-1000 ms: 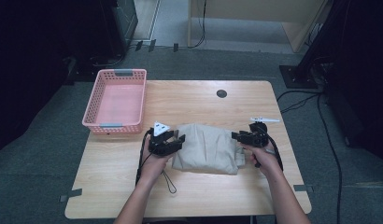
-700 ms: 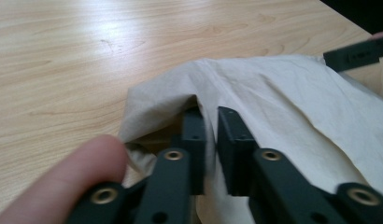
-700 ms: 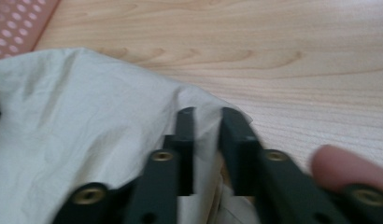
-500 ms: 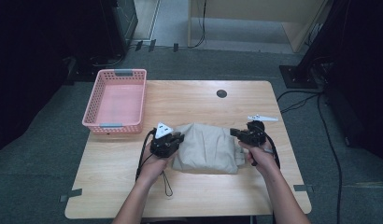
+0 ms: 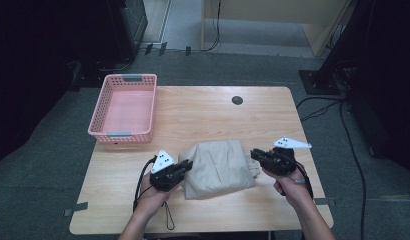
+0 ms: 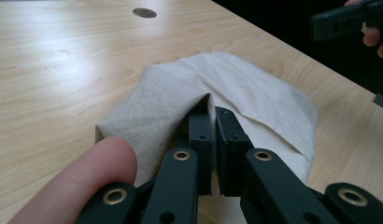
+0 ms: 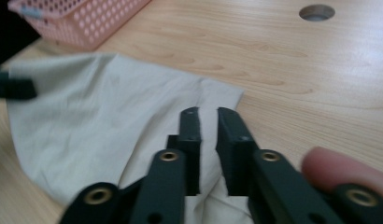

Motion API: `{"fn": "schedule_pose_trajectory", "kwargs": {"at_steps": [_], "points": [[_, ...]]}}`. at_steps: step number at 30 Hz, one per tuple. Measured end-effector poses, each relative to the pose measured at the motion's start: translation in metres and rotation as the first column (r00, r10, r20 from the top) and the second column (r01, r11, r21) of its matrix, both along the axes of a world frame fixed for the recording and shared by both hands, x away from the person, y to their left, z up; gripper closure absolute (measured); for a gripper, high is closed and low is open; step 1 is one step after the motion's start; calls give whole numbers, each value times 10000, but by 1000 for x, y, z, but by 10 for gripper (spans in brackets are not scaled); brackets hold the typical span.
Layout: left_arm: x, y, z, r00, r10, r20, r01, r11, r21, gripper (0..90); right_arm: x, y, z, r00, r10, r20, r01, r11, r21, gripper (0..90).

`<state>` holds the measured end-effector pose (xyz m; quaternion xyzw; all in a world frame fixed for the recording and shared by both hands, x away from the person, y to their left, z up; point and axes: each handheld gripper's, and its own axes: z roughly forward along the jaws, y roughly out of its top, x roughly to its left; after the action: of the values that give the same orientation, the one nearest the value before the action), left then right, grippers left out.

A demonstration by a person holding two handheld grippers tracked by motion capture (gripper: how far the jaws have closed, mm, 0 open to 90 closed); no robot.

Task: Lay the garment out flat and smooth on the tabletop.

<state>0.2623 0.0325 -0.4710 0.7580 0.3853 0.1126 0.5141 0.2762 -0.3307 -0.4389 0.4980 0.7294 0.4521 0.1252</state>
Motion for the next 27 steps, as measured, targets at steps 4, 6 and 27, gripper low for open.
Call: {"fn": "schedule_pose_trajectory", "kwargs": {"at_steps": [4,6,27], "points": [[3,1,-2,9999,61,-85,-61,10000,-60,866,41,3,-12,9931,-155,-1162,218,9983,538,629],[3,1,-3,9999,75,-94,-76,9999,-90,866,57,7,-21,9862,-57,-1653,169,9977,662,596],[3,3,0,10000,26,-58,-26,10000,-54,864,88,23,-40,9642,960,-2473,-489,9806,1899,900]]}}
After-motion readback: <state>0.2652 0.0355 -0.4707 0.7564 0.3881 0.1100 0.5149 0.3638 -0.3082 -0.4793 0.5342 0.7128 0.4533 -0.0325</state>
